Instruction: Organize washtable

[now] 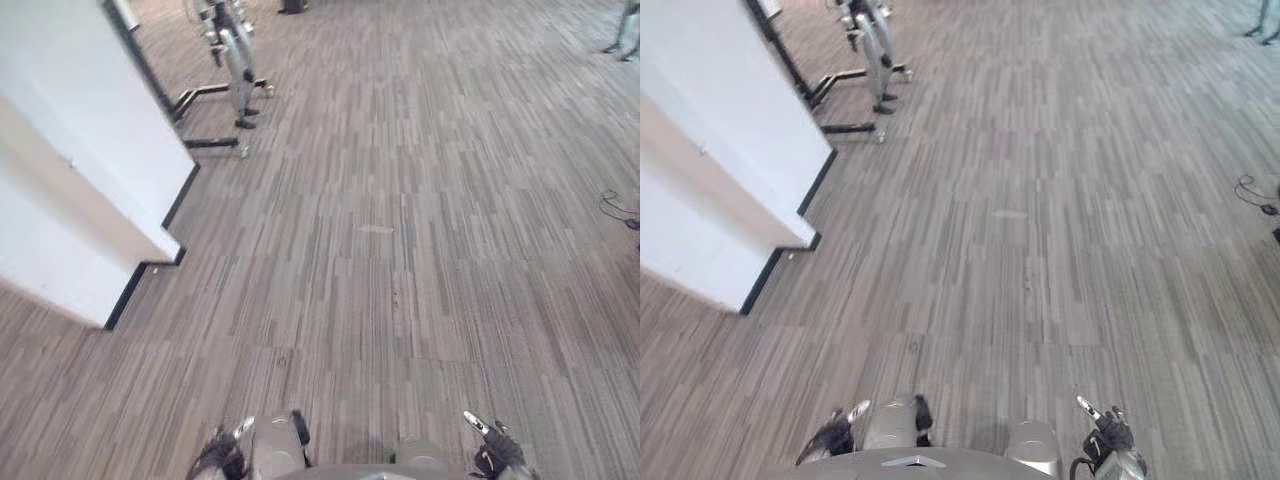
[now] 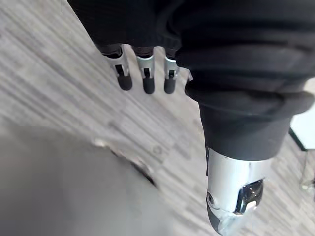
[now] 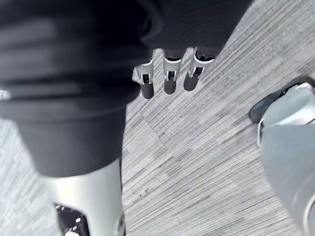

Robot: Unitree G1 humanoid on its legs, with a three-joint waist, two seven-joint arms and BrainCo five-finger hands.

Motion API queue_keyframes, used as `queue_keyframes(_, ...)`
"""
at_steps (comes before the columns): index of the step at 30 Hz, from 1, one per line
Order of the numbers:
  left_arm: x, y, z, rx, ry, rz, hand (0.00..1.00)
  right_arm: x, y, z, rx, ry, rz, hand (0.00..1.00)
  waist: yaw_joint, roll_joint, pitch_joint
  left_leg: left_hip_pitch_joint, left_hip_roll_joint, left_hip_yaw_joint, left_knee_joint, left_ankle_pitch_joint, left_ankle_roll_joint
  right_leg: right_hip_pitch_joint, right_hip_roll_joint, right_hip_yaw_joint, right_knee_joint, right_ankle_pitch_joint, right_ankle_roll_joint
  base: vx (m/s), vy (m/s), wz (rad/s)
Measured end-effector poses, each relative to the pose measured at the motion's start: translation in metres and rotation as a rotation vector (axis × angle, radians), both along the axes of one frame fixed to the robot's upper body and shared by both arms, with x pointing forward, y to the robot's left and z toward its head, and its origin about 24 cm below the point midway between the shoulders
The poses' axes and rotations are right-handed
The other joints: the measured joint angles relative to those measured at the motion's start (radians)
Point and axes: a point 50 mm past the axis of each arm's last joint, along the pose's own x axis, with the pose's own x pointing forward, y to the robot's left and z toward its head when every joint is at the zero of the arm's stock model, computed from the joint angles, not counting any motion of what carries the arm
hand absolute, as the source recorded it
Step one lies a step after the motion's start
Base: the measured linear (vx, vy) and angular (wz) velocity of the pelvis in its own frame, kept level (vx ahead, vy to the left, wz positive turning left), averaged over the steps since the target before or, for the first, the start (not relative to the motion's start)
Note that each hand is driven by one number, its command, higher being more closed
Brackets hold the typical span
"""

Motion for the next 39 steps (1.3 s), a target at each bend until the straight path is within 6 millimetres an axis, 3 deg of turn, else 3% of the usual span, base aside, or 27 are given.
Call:
queue_keyframes(2, -0.015, -0.003, -0.002, -0.007, 0.040, 0.012, 0.00, -0.010, 0.001, -0.002, 0.000, 0.020, -0.004, 0.00, 0.004, 0.002, -0.003, 0.038, -0.003, 0.017, -0.456, 0.034, 0.009, 0.062, -0.023, 0.049, -0.028, -0.050, 0.047, 0.67, 0.312, -0.95)
queue_keyframes(3, -0.018, -0.005, -0.003, -0.013, 0.051, 0.019, 0.00, -0.015, -0.002, -0.002, -0.009, 0.033, -0.010, 0.00, 0.013, 0.002, -0.006, 0.043, -0.004, -0.005, -0.520, 0.098, 0.007, 0.081, -0.024, 0.078, -0.027, -0.084, 0.067, 0.72, 0.333, -0.82)
queue_keyframes(4, -0.024, -0.003, -0.003, -0.009, 0.062, 0.041, 0.00, -0.021, 0.003, -0.006, 0.014, 0.054, -0.021, 0.00, 0.023, -0.018, -0.022, 0.030, -0.041, -0.028, -0.463, 0.119, 0.016, 0.102, -0.049, 0.122, -0.036, -0.114, 0.030, 0.73, 0.321, -0.53)
queue_keyframes(6, -0.018, 0.009, -0.001, 0.023, 0.046, 0.042, 0.00, -0.029, 0.015, -0.012, 0.048, 0.090, -0.013, 0.00, 0.012, -0.076, -0.057, -0.019, -0.115, -0.071, -0.373, 0.052, 0.052, 0.079, -0.058, 0.191, 0.068, -0.083, 0.039, 0.65, 0.300, 0.11)
queue_keyframes(7, -0.010, 0.016, 0.002, 0.042, 0.026, 0.033, 0.00, -0.034, 0.021, -0.016, 0.076, 0.111, -0.034, 0.00, 0.004, -0.108, -0.066, -0.018, -0.171, -0.086, -0.348, 0.008, 0.075, 0.045, -0.086, 0.193, 0.173, -0.032, 0.068, 0.66, 0.237, 0.78)
queue_keyframes(9, -0.001, 0.018, 0.003, 0.050, 0.017, -0.011, 0.00, -0.047, 0.025, -0.020, 0.108, 0.159, -0.063, 0.00, -0.005, -0.119, -0.072, 0.025, -0.215, -0.093, -0.335, -0.050, 0.085, 0.014, -0.091, 0.213, 0.337, 0.121, 0.152, 0.62, 0.166, 0.56)
queue_keyframes(10, 0.002, 0.017, 0.003, 0.050, 0.018, -0.027, 0.00, -0.046, 0.027, -0.021, 0.113, 0.159, -0.042, 0.00, -0.002, -0.114, -0.070, 0.082, -0.229, -0.092, -0.359, -0.078, 0.093, -0.050, -0.088, 0.215, 0.487, 0.288, 0.298, 0.47, 0.083, 0.07)
queue_keyframes(12, 0.002, 0.017, 0.003, 0.057, 0.044, -0.117, 0.00, -0.047, 0.027, -0.021, 0.113, 0.162, -0.010, 0.00, -0.011, -0.096, -0.058, 0.212, -0.248, -0.108, -0.432, -0.082, 0.109, -0.158, -0.076, 0.140, 0.773, 0.310, 0.284, 0.59, 0.016, 0.11)
queue_keyframes(14, 0.008, 0.014, 0.003, 0.057, 0.036, -0.163, 0.00, -0.051, 0.023, -0.020, 0.097, 0.177, 0.023, 0.00, -0.007, -0.079, -0.061, 0.294, -0.251, -0.109, -0.500, -0.080, 0.108, -0.222, -0.072, 0.086, 0.855, 0.288, 0.245, 0.33, -0.078, 0.00)
queue_keyframes(15, 0.018, 0.010, 0.004, 0.056, 0.019, -0.196, 0.00, -0.052, 0.019, -0.019, 0.081, 0.177, 0.027, 0.00, -0.011, -0.060, -0.064, 0.372, -0.251, -0.121, -0.578, -0.072, 0.102, -0.301, -0.067, 0.035, 0.853, 0.225, 0.137, 0.01, -0.135, 0.02)
queue_keyframes(16, 0.025, 0.006, 0.004, 0.053, 0.006, -0.220, 0.00, -0.053, 0.016, -0.018, 0.075, 0.180, 0.027, 0.00, -0.012, -0.045, -0.055, 0.436, -0.243, -0.131, -0.633, -0.061, 0.096, -0.341, -0.049, 0.015, 0.751, 0.165, 0.069, -0.05, -0.122, 0.11)
queue_keyframes(18, 0.040, -0.002, 0.006, 0.043, -0.035, -0.227, 0.00, -0.054, 0.014, -0.017, 0.069, 0.183, 0.024, 0.00, -0.030, -0.027, -0.043, 0.494, -0.220, -0.144, -0.674, -0.060, 0.096, -0.388, -0.035, -0.006, 0.509, 0.105, 0.048, -0.23, -0.070, 0.23)
queue_keyframes(20, 0.043, -0.008, 0.006, 0.033, -0.050, -0.226, 0.00, -0.057, 0.013, -0.018, 0.069, 0.189, 0.018, 0.00, -0.039, -0.038, -0.050, 0.521, -0.212, -0.144, -0.676, -0.075, 0.074, -0.398, -0.021, 0.048, 0.168, 0.155, 0.077, -0.24, -0.088, 0.26)
queue_keyframes(21, 0.043, -0.018, 0.004, 0.007, -0.059, -0.220, 0.00, -0.066, 0.009, -0.017, 0.061, 0.212, 0.012, 0.00, -0.045, -0.036, -0.045, 0.530, -0.190, -0.175, -0.629, -0.119, 0.047, -0.396, -0.003, 0.055, 0.136, 0.252, 0.074, 0.13, -0.253, 0.08)
queue_keyframes(22, 0.042, -0.021, 0.004, -0.004, -0.071, -0.192, 0.00, -0.070, 0.004, -0.016, 0.051, 0.218, -0.013, 0.00, -0.028, -0.011, -0.050, 0.514, -0.157, -0.191, -0.527, -0.129, 0.034, -0.394, 0.019, 0.056, 0.176, 0.195, 0.059, 0.27, -0.321, 0.01)
queue_keyframes(23, 0.039, -0.020, 0.004, -0.004, -0.069, -0.164, 0.00, -0.069, 0.003, -0.016, 0.046, 0.219, -0.006, 0.00, -0.025, -0.013, -0.049, 0.477, -0.136, -0.196, -0.439, -0.129, 0.030, -0.386, 0.024, 0.048, 0.184, 0.179, 0.053, 0.34, -0.285, -0.19)
queue_keyframes(24, 0.034, -0.019, 0.003, -0.005, -0.067, -0.117, 0.00, -0.068, 0.001, -0.015, 0.034, 0.217, 0.007, 0.00, -0.030, 0.003, -0.052, 0.419, -0.098, -0.203, -0.285, -0.109, 0.003, -0.361, 0.047, 0.037, 0.182, 0.162, 0.035, 0.31, -0.308, -0.08)
queue_keyframes(25, 0.028, -0.017, 0.002, -0.012, -0.069, -0.037, 0.00, -0.067, 0.000, -0.014, 0.025, 0.206, 0.015, 0.00, -0.029, 0.011, -0.049, 0.337, -0.047, -0.231, -0.095, -0.027, -0.012, -0.321, 0.077, 0.020, 0.187, 0.134, 0.012, 0.36, -0.369, -0.07)
queue_keyframes(26, 0.026, -0.016, 0.003, -0.014, -0.085, 0.015, 0.00, -0.066, 0.004, -0.014, 0.027, 0.205, 0.037, 0.00, -0.026, 0.015, -0.049, 0.263, -0.012, -0.286, 0.069, 0.122, -0.024, -0.274, 0.109, 0.006, 0.181, 0.105, -0.016, 0.34, -0.324, -0.20)
queue_keyframes(27, 0.028, -0.015, 0.005, -0.010, -0.101, 0.023, 0.00, -0.066, 0.009, -0.016, 0.035, 0.211, 0.064, 0.00, -0.008, 0.014, -0.049, 0.215, -0.001, -0.318, 0.181, 0.149, -0.023, -0.242, 0.129, 0.007, 0.174, 0.084, -0.045, 0.27, -0.230, -0.26)
queue_keyframes(28, 0.031, -0.014, 0.006, -0.006, -0.114, 0.018, 0.00, -0.065, 0.010, -0.016, 0.035, 0.213, 0.080, 0.00, 0.004, 0.013, -0.049, 0.183, -0.001, -0.330, 0.230, 0.128, -0.013, -0.225, 0.141, 0.009, 0.168, 0.075, -0.057, 0.30, -0.163, -0.40)
queue_keyframes(29, 0.035, -0.010, 0.008, 0.003, -0.137, -0.008, 0.00, -0.061, 0.008, -0.014, 0.026, 0.195, 0.079, 0.00, 0.018, 0.008, -0.051, 0.094, -0.009, -0.322, 0.253, 0.053, -0.010, -0.172, 0.156, 0.011, 0.124, 0.065, -0.077, 0.28, -0.118, -0.29)
queue_keyframes(31, 0.035, -0.005, 0.009, 0.022, -0.135, -0.017, 0.00, -0.054, 0.013, -0.015, 0.030, 0.180, 0.094, 0.00, 0.028, -0.004, -0.051, 0.062, -0.011, -0.263, 0.144, 0.004, 0.006, -0.123, 0.153, 0.024, 0.082, 0.063, -0.079, 0.35, -0.073, -0.31)
queue_keyframes(33, 0.028, -0.004, 0.008, 0.023, -0.114, -0.016, 0.00, -0.049, 0.015, -0.015, 0.027, 0.175, 0.128, 0.00, 0.040, -0.012, -0.050, 0.057, -0.016, -0.210, -0.119, -0.014, 0.017, -0.068, 0.141, 0.041, 0.042, 0.061, -0.069, 0.39, -0.007, -0.33)
queue_keyframes(35, 0.022, -0.003, 0.006, 0.030, -0.089, -0.015, 0.00, -0.046, 0.018, -0.015, 0.029, 0.173, 0.130, 0.00, 0.052, -0.020, -0.053, 0.092, -0.068, -0.221, -0.555, 0.022, 0.001, -0.029, 0.105, 0.049, 0.040, 0.010, -0.036, 0.42, 0.086, -0.12)
queue_keyframes(38, 0.008, -0.002, 0.003, 0.029, -0.035, -0.033, 0.00, -0.047, 0.021, -0.016, 0.032, 0.179, 0.142, 0.00, 0.054, -0.032, -0.061, 0.097, -0.094, -0.196, -0.596, 0.101, 0.012, 0.053, 0.070, 0.056, 0.025, -0.057, -0.013, 0.56, 0.181, 0.02)
queue_keyframes(39, -0.003, 0.004, 0.001, 0.039, 0.011, -0.050, 0.00, -0.052, 0.027, -0.018, 0.049, 0.193, 0.143, 0.00, 0.053, -0.060, -0.089, 0.099, -0.133, -0.202, -0.566, 0.128, 0.035, 0.099, 0.037, 0.062, 0.000, -0.064, -0.009, 0.70, 0.189, 0.12)
